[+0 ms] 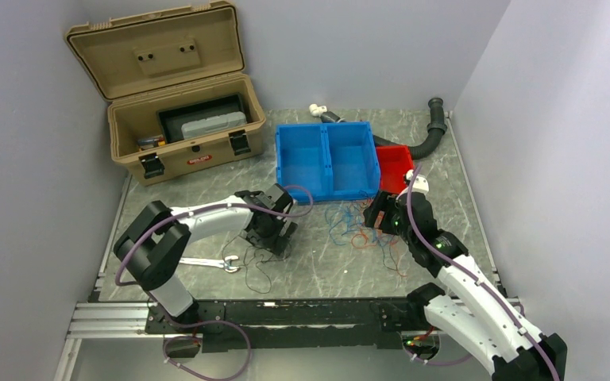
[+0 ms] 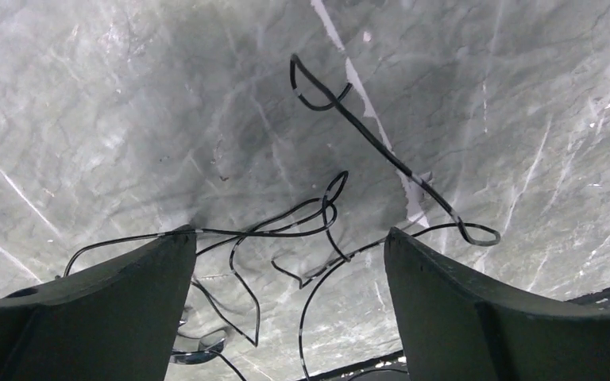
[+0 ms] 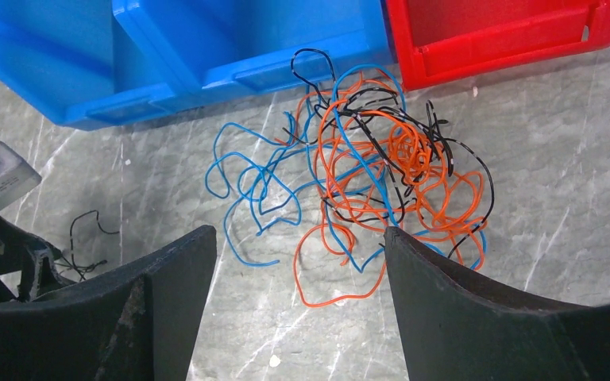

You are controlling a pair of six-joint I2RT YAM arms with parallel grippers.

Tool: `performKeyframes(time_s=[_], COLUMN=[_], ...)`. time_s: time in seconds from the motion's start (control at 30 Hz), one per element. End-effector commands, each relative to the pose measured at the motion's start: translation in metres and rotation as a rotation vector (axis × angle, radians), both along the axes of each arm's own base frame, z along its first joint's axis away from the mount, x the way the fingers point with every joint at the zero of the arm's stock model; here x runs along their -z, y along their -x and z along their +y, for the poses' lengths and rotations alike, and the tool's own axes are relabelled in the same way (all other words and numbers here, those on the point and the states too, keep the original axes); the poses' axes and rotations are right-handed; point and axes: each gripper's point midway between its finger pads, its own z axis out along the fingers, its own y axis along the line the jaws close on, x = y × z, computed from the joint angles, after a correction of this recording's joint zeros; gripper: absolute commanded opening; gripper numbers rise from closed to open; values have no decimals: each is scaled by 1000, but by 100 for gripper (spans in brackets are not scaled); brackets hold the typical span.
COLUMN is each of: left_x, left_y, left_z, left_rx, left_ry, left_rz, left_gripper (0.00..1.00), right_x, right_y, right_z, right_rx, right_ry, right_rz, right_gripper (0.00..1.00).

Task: Untangle the cables

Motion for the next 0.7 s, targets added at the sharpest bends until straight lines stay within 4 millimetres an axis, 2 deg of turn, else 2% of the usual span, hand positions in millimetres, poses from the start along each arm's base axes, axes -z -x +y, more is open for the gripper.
performKeyframes(time_s=[0.0, 0.1, 0.13, 0.23, 0.37, 0.4, 0.47, 0.5, 0.57, 0.67], left_x=[8, 16, 16, 7, -22, -30, -45, -52, -62, -72], left_y=[1, -2, -2, -5, -14, -15, -16, -16, -15, -11], left_z=[-10, 1, 1, -3, -14, -16, -17, -17, -15, -9], left_rx=[27, -6, -8, -10, -4, 2, 13, 20, 28, 41], left_ry=[-11, -77, -78, -51, 11, 21, 35, 39, 41, 40], left_rz=[22, 2, -2, -22, -72, -81, -97, -103, -111, -115], left_gripper=[75, 18, 3, 0, 0, 4, 24, 36, 67, 95], right_x=[-7, -7, -8, -8, -9, -9, -10, -10, -10, -11], right_y=[-2, -2, -2, -2, -3, -3, -4, -4, -4, -4], right_z=[0, -1, -1, -2, 0, 0, 1, 1, 2, 3], right_rx=[-4, -1, 0, 1, -5, -6, -10, -11, -15, -19], right_ry=[-3, -2, -1, 2, -1, -2, -3, -3, -3, -7], right_rz=[-36, -40, -42, -44, -43, -42, -42, -43, -43, -45], right_gripper=[80, 79, 79, 79, 79, 79, 79, 79, 79, 79])
